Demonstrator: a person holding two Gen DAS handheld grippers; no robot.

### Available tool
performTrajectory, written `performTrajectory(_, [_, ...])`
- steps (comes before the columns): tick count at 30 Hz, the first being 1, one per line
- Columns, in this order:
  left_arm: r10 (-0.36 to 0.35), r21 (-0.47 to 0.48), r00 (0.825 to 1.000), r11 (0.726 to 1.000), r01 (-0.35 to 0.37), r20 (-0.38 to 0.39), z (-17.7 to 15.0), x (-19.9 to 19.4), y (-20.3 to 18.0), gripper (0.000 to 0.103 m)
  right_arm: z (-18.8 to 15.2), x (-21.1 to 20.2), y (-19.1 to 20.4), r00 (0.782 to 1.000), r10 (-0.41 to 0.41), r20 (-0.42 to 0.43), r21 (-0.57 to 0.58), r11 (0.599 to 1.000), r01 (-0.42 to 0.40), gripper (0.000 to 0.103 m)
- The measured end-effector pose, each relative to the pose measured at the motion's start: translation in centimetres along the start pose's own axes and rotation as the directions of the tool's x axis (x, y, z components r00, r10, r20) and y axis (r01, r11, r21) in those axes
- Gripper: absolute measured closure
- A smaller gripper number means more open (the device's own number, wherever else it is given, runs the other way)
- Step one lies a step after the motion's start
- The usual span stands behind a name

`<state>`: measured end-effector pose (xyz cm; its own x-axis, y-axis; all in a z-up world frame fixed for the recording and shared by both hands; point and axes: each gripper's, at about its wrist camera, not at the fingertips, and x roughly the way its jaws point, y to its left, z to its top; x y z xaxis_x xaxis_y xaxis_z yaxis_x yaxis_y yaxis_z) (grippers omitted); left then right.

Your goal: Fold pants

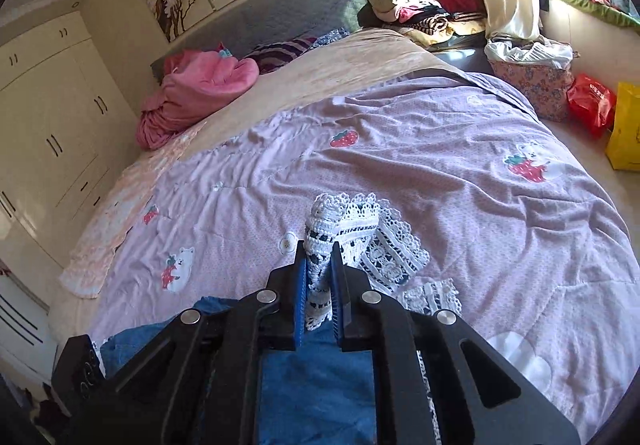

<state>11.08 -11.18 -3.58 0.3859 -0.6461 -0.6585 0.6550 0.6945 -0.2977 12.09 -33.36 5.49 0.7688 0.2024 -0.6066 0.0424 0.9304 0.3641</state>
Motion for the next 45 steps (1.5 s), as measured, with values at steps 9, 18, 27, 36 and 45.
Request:
performTrajectory(9, [0.023,0.09,1.0,0.996,-0.023,0.001,-2.0,-2.6,-1.3,0.103,-5.4,-3.7,-3.2,0.999,0.024,-0.041,0.085,0.996,-0.021,0.094])
performTrajectory(18, [0.065,0.14,0.996,0.989,-0.055,-0.063,-3.2,-1.4,-2.4,0.101,-10.9,-5.4,-6.2,0.997,0.019,-0.081,0.175,0.985,-0.005,0.094])
performTrajectory(27, [0.097,0.198,0.991,0.977,-0.076,-0.097,-4.7,-1.1,-4.0,0.101,-14.8,-4.7,-8.7,0.989,0.03,-0.145,0.254,0.967,0.007,0.094])
performTrajectory(36, [0.121,0.212,0.984,0.973,-0.092,-0.128,-5.6,-0.3,-4.4,0.099,-16.1,-4.5,-9.7,0.984,0.043,-0.173,0.251,0.968,0.002,0.094])
performTrajectory(45, [0.093,0.189,0.988,0.98,-0.069,-0.121,-6.0,-0.5,-4.5,0.089,-15.7,-5.8,-10.1,0.986,0.059,-0.157,0.251,0.968,-0.018,0.083])
